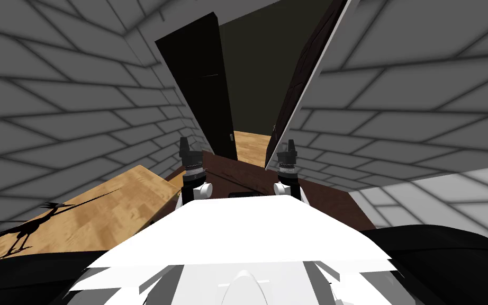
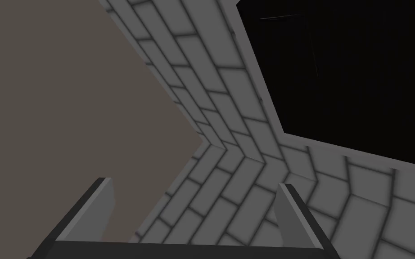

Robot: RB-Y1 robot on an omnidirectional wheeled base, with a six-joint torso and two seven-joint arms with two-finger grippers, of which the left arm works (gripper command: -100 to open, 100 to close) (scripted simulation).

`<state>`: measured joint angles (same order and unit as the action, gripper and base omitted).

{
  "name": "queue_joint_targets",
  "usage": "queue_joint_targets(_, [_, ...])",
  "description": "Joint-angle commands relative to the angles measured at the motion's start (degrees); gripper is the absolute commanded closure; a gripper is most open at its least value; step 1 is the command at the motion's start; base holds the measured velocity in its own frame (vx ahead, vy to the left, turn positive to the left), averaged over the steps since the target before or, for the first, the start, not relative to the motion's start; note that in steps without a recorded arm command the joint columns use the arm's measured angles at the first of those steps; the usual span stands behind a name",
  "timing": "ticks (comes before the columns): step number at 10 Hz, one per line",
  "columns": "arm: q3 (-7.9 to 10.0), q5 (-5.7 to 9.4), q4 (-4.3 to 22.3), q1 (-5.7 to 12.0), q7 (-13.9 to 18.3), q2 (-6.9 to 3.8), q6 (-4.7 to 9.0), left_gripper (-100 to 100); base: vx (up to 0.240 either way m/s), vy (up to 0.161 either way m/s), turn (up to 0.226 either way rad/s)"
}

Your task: Push the door open

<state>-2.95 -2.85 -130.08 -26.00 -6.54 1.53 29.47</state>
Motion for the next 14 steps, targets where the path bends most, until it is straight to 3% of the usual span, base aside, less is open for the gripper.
queue_joint_targets(1, [-0.02,-0.04,1.8,0.71,0.3,-0.53,0.35,-100,0.145,0.074,-0.056])
queue_joint_targets(9, [-0.1,-0.23,10.6,4.11,1.8,-2.48,2.0,-100,0.07,0.017,-0.02])
queue_joint_targets(14, [-0.17,-0.38,17.9,6.93,3.0,-3.68,3.37,-100,0.09,0.035,-0.031])
